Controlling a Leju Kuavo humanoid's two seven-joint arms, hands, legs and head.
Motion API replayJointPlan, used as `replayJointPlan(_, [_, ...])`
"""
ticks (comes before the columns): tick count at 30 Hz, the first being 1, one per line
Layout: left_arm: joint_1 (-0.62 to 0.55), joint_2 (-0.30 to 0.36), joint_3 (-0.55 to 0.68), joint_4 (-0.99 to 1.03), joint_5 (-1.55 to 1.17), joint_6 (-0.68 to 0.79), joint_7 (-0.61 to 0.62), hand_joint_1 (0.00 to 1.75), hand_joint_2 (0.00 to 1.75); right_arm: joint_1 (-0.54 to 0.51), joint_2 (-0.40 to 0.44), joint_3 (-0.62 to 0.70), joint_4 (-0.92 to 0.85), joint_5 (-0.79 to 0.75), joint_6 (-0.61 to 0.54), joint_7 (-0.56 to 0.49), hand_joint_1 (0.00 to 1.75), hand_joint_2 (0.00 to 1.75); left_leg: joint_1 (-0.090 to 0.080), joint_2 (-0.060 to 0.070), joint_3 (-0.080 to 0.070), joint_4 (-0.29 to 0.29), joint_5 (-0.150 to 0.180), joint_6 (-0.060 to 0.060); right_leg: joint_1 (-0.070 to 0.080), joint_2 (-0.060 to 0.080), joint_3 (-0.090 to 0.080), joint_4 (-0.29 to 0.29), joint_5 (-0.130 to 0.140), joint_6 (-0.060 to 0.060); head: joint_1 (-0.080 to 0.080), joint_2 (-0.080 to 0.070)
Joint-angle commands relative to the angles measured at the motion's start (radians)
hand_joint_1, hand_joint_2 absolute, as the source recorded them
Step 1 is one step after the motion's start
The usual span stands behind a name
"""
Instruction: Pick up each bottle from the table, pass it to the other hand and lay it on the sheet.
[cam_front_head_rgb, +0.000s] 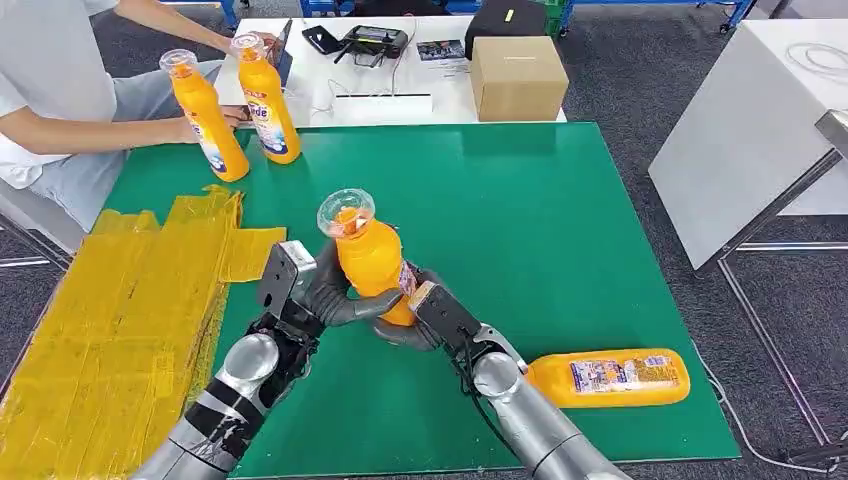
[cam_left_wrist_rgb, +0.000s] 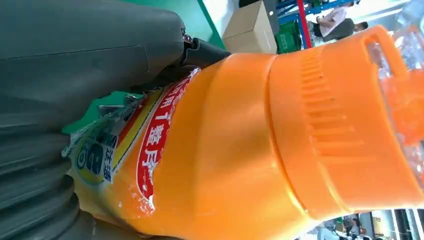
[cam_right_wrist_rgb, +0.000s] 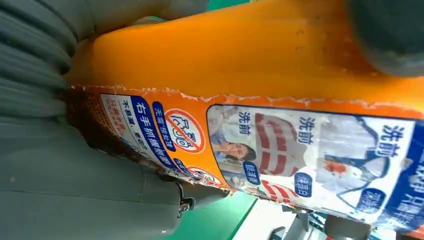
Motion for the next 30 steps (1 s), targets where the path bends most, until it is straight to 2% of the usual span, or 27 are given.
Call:
replayJointPlan(1, [-0.028,0.008,0.004,0.048,0.013,0.021,-0.002,1.75,1.75,-0.033,-0.015,0.038,0.042,0.001,-0.005,-0.002,1.75,1.75,0.001,0.001,0.004,0.000,-0.001,-0.001,0.001,0.001,0.004,-0.002,-0.001,-0.001,0.000,0.000])
replayJointPlan(4, [-0.026,0.012,0.021,0.030,0.009,0.052,-0.011,1.75,1.75,-0.013,-0.020,0.026,-0.007,-0.019,0.002,-0.014,1.73,1.75,0.001,0.000,0.003,0.000,-0.001,0.000,0.001,0.001,0.003,-0.001,0.000,-0.001,0.000,0.000])
replayJointPlan(5, [-0.026,0.018,0.029,0.017,0.002,0.069,-0.017,1.75,1.75,0.002,-0.025,0.020,-0.050,-0.028,-0.001,-0.020,0.49,1.75,0.001,0.001,0.004,0.000,-0.002,-0.001,0.001,0.001,0.004,-0.001,-0.001,-0.002,0.000,0.000])
replayJointPlan(6, [-0.026,0.022,0.036,0.009,0.000,0.077,-0.018,1.75,1.75,0.010,-0.027,0.017,-0.075,-0.030,-0.005,-0.023,0.00,1.75,0.000,0.000,0.001,0.000,-0.001,0.000,0.000,0.000,0.002,-0.001,0.000,-0.001,0.000,0.000])
replayJointPlan(10, [-0.025,0.056,0.090,-0.045,-0.089,0.185,-0.035,1.75,1.75,0.061,-0.053,0.005,-0.249,-0.021,-0.051,-0.020,0.00,1.75,0.001,0.001,0.001,0.000,-0.001,-0.001,0.001,0.001,0.001,0.000,-0.001,-0.001,0.000,0.000])
replayJointPlan(16, [-0.025,0.058,0.097,-0.049,-0.087,0.183,-0.035,1.75,1.75,0.066,-0.058,0.003,-0.265,-0.020,-0.053,-0.017,0.00,1.75,0.001,0.000,0.001,0.000,-0.001,0.000,0.001,0.001,0.001,0.000,0.000,-0.001,0.000,0.000])
replayJointPlan(19, [-0.032,0.069,0.123,-0.058,-0.149,0.249,-0.046,1.75,1.75,0.083,-0.065,-0.006,-0.327,-0.010,-0.081,-0.041,0.00,1.75,0.001,-0.001,0.002,0.000,-0.001,0.000,0.001,-0.001,0.002,0.000,-0.001,-0.001,0.000,0.000])
replayJointPlan(24, [-0.061,0.119,0.163,-0.078,-0.448,0.473,-0.030,1.75,1.75,0.137,-0.098,-0.031,-0.495,-0.002,-0.111,-0.045,0.00,1.75,0.001,0.000,0.001,0.001,-0.002,-0.001,0.001,0.001,0.001,0.000,-0.001,-0.001,0.000,0.000])
replayJointPlan(25, [-0.064,0.130,0.176,-0.089,-0.527,0.511,-0.015,1.75,1.75,0.154,-0.108,-0.051,-0.535,-0.009,-0.121,-0.045,0.00,0.00,0.002,0.000,0.002,0.001,-0.002,-0.001,0.002,0.000,0.003,0.000,-0.002,-0.002,0.000,0.000])
replayJointPlan(28, [-0.086,0.179,0.170,-0.086,-0.853,0.612,0.100,1.75,1.75,0.206,-0.126,-0.108,-0.636,-0.011,-0.162,-0.057,0.00,0.00,0.000,-0.002,-0.001,0.000,0.000,-0.001,0.000,-0.002,0.000,0.001,-0.001,-0.001,0.000,0.000])
replayJointPlan(29, [-0.087,0.181,0.180,-0.089,-0.854,0.605,0.101,1.75,1.75,0.218,-0.133,-0.118,-0.661,-0.011,-0.161,-0.055,0.00,1.75,0.001,-0.003,0.000,0.001,-0.001,-0.001,0.001,-0.002,0.001,0.001,-0.002,-0.001,0.000,0.000])
replayJointPlan(30, [-0.103,0.204,0.167,-0.066,-0.987,0.602,0.158,1.75,1.75,0.232,-0.131,-0.135,-0.682,0.005,-0.185,-0.059,0.00,1.75,0.001,-0.002,0.000,0.001,-0.001,-0.001,0.001,-0.002,0.001,0.000,-0.001,-0.001,0.000,0.000])
